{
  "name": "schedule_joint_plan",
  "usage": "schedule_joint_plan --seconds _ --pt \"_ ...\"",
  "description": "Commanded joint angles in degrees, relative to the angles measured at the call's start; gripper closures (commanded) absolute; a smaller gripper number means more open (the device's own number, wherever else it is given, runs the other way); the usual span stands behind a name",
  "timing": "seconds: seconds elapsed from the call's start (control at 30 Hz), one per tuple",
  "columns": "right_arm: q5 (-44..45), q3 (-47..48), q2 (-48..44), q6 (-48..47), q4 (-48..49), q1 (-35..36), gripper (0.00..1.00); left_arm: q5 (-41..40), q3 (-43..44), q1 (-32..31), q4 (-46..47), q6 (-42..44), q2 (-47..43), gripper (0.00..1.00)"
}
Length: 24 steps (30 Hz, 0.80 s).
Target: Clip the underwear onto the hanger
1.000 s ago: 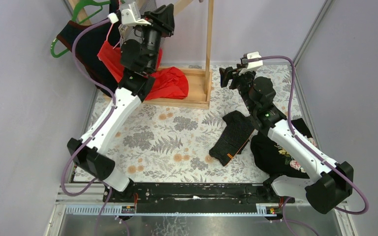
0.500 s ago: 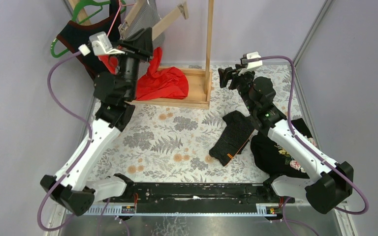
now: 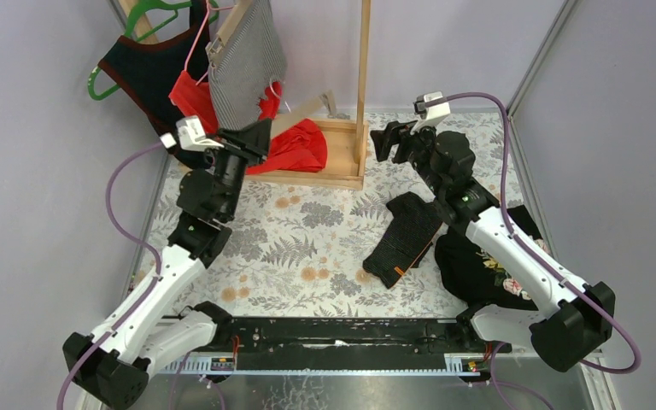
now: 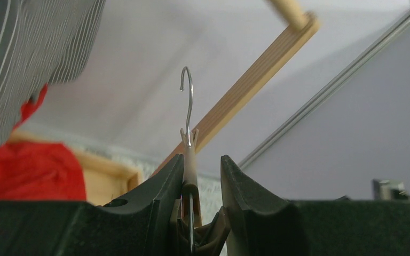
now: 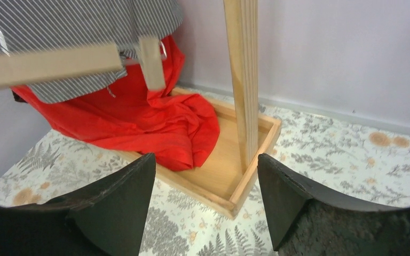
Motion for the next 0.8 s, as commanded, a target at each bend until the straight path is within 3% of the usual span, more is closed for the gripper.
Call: schedule_joint_plan --seconds 0.0,0.33,0.63,0.77 --pt "-2.0 2.4 0.2 4.1 -5.2 0.2 0.23 -0.4 -6.0 -0.7 -2.0 -6.0 -2.1 1.0" --pt "-6.8 -6.9 -0.2 6.8 -5.5 0.2 0.22 -1.1 -25.3 -2.3 5.5 -17.3 -6.1 1.0" --pt "-16.2 -11.1 6.7 11.6 -5.0 0.9 0.22 -5.8 -34.6 -6.7 14.1 -20.3 -5.4 1.0" --pt "-15.7 -12.0 10.3 12.6 -4.8 2.3 0.22 -8.5 -36.7 -8.6 19.0 -20.2 -3.9 1.0"
